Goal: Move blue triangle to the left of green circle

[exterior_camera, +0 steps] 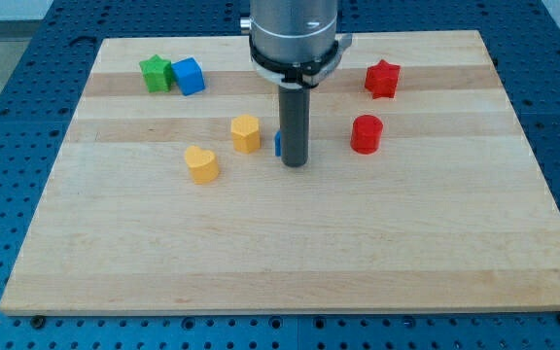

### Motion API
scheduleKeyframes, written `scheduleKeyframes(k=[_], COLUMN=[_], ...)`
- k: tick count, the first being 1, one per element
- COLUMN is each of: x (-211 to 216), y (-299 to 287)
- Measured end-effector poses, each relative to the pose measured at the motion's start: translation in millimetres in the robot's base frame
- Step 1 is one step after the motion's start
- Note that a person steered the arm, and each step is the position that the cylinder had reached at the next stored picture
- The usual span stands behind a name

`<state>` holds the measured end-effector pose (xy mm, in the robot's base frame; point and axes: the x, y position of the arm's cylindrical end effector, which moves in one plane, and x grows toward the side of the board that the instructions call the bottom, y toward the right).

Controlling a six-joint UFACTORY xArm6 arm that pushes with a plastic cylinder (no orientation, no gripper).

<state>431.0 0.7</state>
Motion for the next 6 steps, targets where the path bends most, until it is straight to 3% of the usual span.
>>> scheduleKeyframes(k=[2, 4, 6], x=[-61.0, -45.8, -76.3], y=[2.1, -1.6, -35.1])
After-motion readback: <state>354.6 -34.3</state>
